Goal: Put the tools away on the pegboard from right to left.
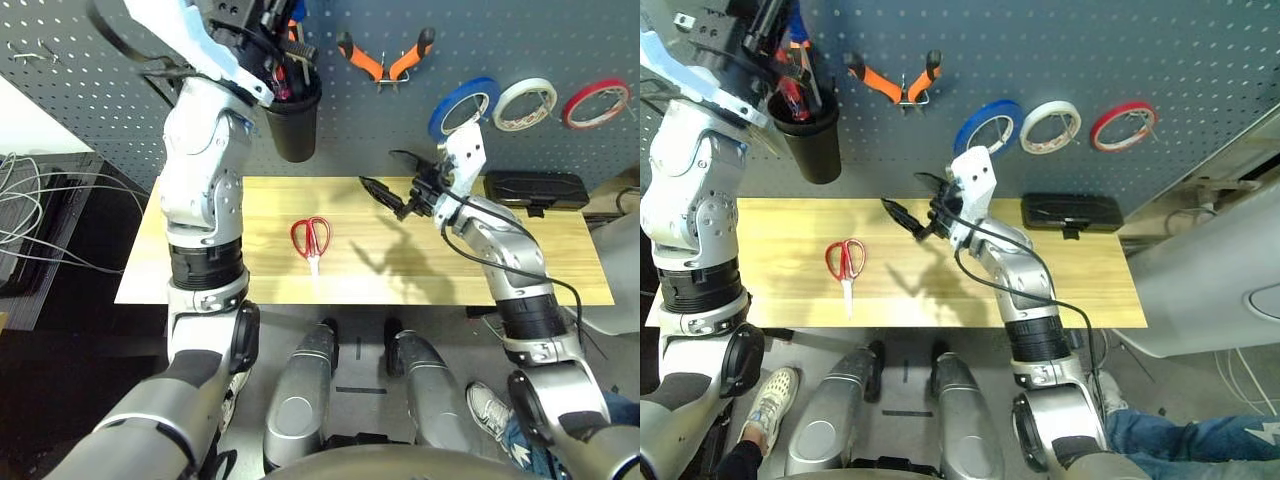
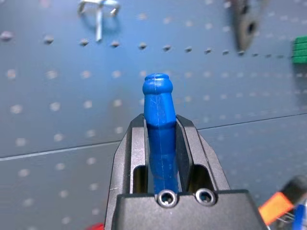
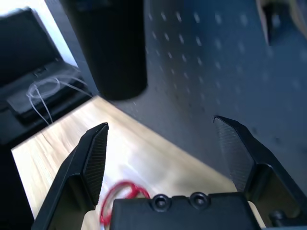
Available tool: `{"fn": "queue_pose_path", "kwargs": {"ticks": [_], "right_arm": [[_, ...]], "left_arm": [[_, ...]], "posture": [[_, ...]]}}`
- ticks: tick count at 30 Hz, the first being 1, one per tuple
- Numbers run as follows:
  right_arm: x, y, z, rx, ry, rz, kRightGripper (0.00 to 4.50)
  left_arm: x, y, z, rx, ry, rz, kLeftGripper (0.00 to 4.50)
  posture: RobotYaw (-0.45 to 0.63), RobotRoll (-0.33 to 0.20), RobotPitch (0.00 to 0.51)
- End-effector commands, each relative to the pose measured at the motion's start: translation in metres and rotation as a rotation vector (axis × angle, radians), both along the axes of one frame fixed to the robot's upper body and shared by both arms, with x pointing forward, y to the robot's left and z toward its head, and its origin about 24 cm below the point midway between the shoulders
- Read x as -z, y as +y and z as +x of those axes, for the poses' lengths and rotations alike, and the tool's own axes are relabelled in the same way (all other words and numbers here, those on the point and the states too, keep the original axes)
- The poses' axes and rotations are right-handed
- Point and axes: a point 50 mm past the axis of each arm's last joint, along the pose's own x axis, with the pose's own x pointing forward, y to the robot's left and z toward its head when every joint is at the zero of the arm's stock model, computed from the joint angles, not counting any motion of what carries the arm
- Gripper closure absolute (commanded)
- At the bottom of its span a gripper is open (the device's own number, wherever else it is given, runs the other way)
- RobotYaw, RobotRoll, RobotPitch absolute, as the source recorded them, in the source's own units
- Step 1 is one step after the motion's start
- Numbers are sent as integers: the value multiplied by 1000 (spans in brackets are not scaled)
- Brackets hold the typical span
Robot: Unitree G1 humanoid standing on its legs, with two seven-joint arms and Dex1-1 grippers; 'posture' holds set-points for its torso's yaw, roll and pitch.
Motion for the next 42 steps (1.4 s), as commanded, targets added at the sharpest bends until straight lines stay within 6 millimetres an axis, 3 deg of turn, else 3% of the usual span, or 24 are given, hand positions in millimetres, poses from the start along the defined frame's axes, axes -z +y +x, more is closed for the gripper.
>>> {"fn": "queue_pose_path", "kwargs": {"ticks": [1, 9, 17, 28, 36, 42], "right_arm": [[-10, 10, -4, -46, -45, 22, 0], [-36, 20, -6, -63, -104, 60, 0], [-40, 21, -5, -64, -109, 58, 0], [-36, 15, -3, -33, -100, 42, 0], [-16, -8, -3, 45, -52, 0, 0], [13, -32, -8, 115, 16, -59, 0]], "left_arm": [[13, 1, 6, -31, 34, 23, 3776], [29, 7, 12, -90, 82, 25, 3776], [43, 15, 18, -170, 156, 66, 3776], [43, 10, 15, -174, 128, 100, 110], [33, -23, -14, -2, -101, 289, 17], [59, -62, -38, 205, -175, 572, 17]], "posture": [[134, 0, 280], [128, 0, 284], [130, 0, 284], [126, 0, 285], [115, 0, 286], [104, 0, 288]]}}
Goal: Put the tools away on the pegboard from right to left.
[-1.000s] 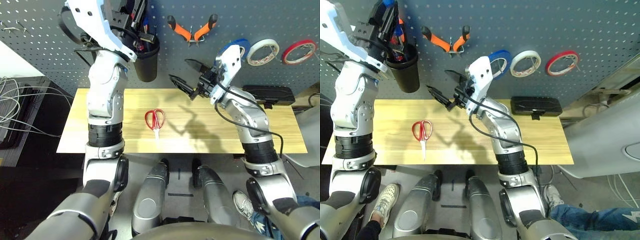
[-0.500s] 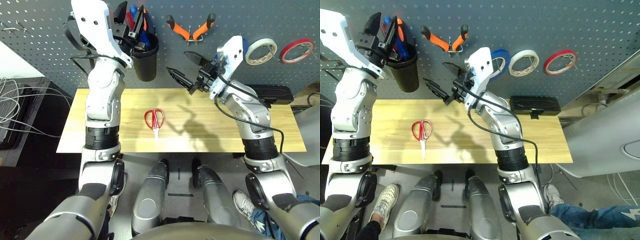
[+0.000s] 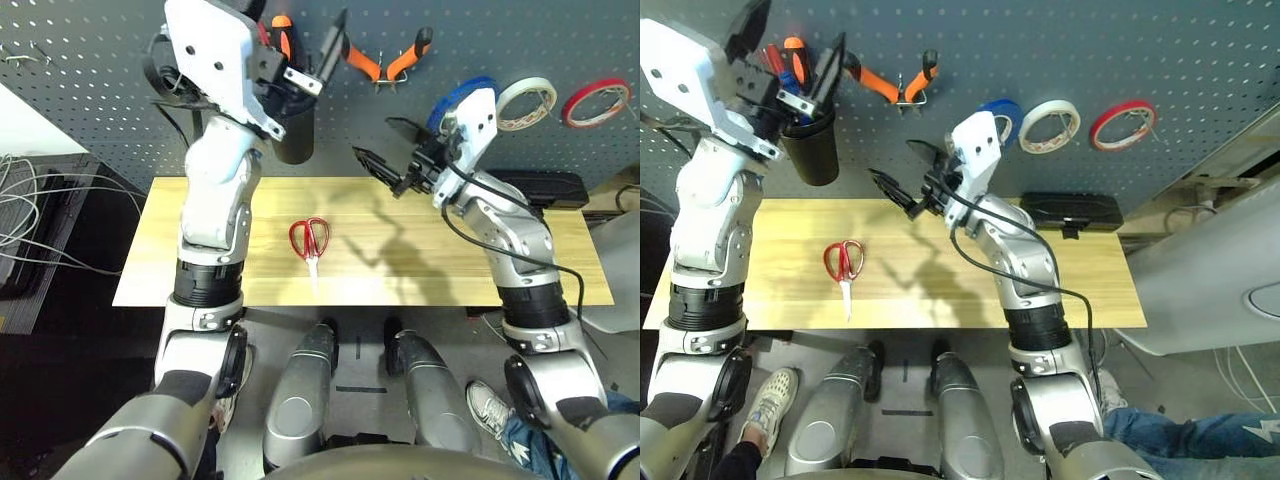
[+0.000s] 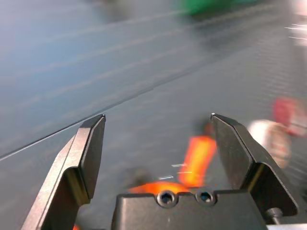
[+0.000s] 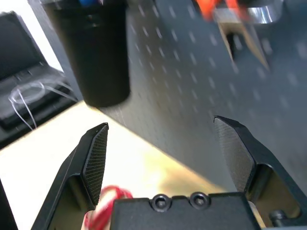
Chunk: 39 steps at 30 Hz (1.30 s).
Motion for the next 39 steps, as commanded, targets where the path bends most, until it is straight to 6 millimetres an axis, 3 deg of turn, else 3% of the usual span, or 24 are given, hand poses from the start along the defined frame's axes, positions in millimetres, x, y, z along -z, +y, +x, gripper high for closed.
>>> {"fn": "queue_pose_path", "kwargs": {"ticks": [1, 7, 15, 21, 25, 29, 39], "right_arm": [[12, -10, -3, 32, 20, -22, 0], [31, -25, -5, 87, 78, -70, 0], [55, -43, -6, 153, 174, -163, 0], [61, -52, -5, 184, 201, -211, 0], [56, -50, -4, 186, 211, -201, 0], [52, -46, -4, 173, 210, -195, 0], [48, -28, -5, 106, 213, -179, 0]], "left_arm": [[22, -20, -12, 101, 16, 148, 17], [57, -34, -15, 174, 191, 232, 17], [101, -33, -3, 183, 557, 195, 17], [141, -27, 7, 92, 785, 307, 17], [190, -4, 15, -117, 1003, 410, 17], [206, 14, 24, -282, 1098, 321, 17], [227, 59, 39, -586, 1175, 149, 17]], "posture": [[103, 0, 290], [97, 0, 293], [94, 0, 294], [92, 0, 293], [84, 0, 289], [81, 0, 286], [89, 0, 280]]}}
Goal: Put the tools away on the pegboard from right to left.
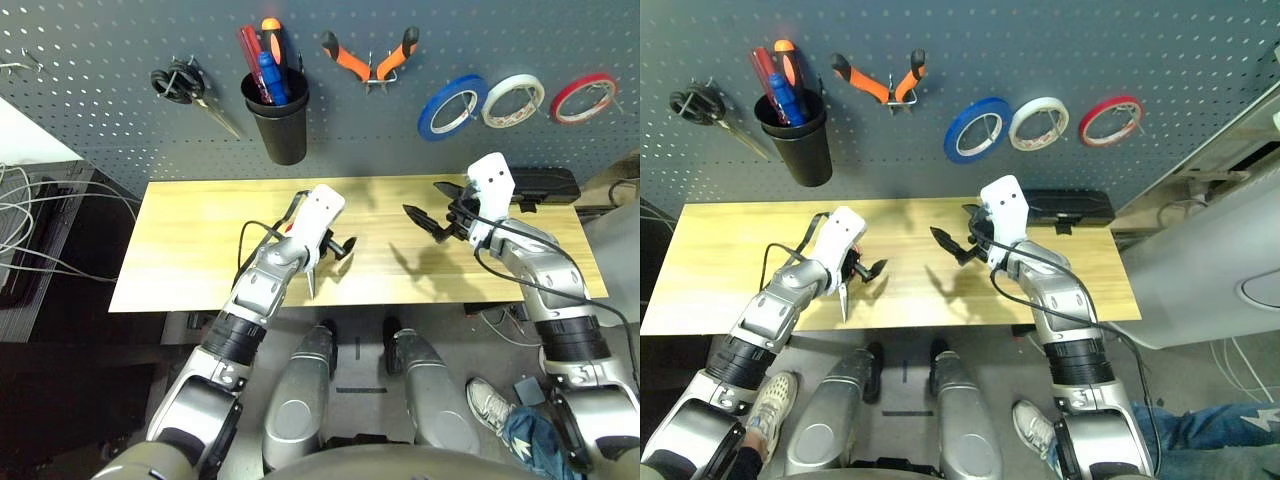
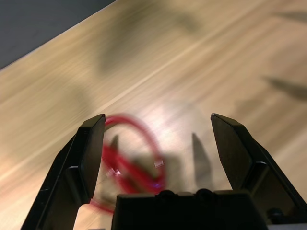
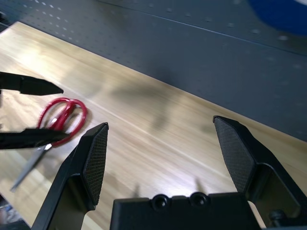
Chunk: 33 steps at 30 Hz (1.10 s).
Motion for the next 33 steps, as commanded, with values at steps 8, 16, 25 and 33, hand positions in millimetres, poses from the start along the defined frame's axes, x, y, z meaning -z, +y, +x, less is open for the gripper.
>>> {"fn": "queue_pose_path", "kwargs": {"ticks": [8, 16, 25, 33], "right_arm": [[2, 32, 4, -92, 2, 10, 0], [7, 55, 3, -145, 16, 21, 0], [15, 64, 3, -137, 30, 20, 0], [19, 63, 1, -128, 46, 21, 0]], "left_arm": [[24, 57, -1, -230, 52, 89, 17], [40, 78, -6, -321, 89, 102, 17], [46, 72, -2, -353, 87, 64, 17], [53, 72, -5, -373, 99, 65, 17]], "posture": [[99, 0, 273], [97, 0, 279], [97, 0, 318], [83, 0, 333]]}}
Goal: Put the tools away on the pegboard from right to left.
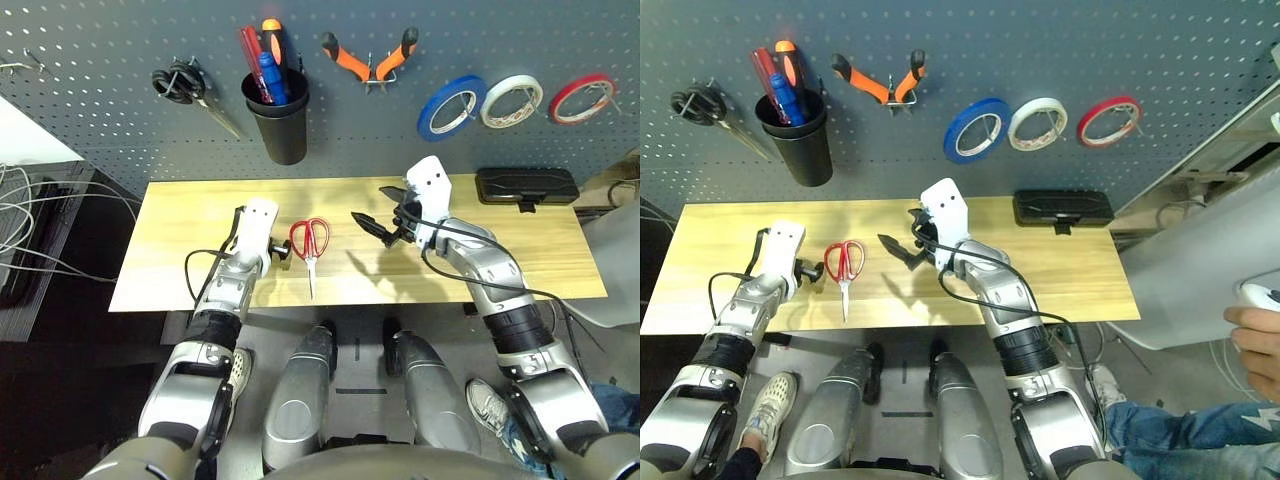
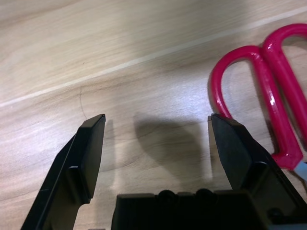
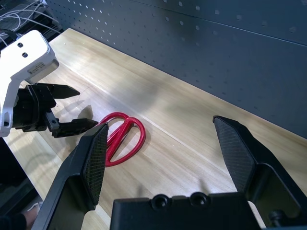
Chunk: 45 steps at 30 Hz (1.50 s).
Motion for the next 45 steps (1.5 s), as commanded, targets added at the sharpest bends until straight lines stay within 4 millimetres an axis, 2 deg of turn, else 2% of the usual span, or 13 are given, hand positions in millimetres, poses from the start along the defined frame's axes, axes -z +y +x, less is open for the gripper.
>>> {"fn": "queue_pose_path", "kwargs": {"ticks": [1, 7, 12, 15, 19, 28, 31, 36, 42, 45], "right_arm": [[9, -1, -4, 3, 29, -16, 0], [9, -5, -4, 4, 31, -25, 0], [9, -5, -3, 3, 29, -29, 0], [9, -5, -3, 2, 30, -31, 0], [10, -5, -3, 1, 33, -30, 0], [10, -7, -4, 11, 33, -28, 0], [12, -8, -4, 12, 40, -32, 0], [13, -8, -3, 16, 42, -34, 0], [14, -8, 0, 18, 38, -34, 0], [11, -6, 2, 5, 21, -25, 0]], "left_arm": [[14, 3, -9, -21, 44, -3, 17], [7, 5, -9, -51, 18, -17, 17], [-10, 6, -4, -93, -49, -49, 17], [-12, -2, -5, -73, -24, -73, 17], [-4, -12, -10, -47, 23, -76, 17], [22, -21, -22, -20, 131, -51, 17], [27, -22, -24, -19, 172, -52, 667], [30, -27, -26, -16, 232, -107, 2345], [22, -30, -23, -19, 199, -133, 4386], [14, -29, -21, -38, 117, -140, 4479]], "posture": [[82, 0, 333], [82, 0, 332], [87, 0, 331], [94, 0, 331], [92, 0, 330], [81, 0, 328], [82, 0, 324], [85, 0, 316], [99, 0, 304], [108, 0, 296]]}}
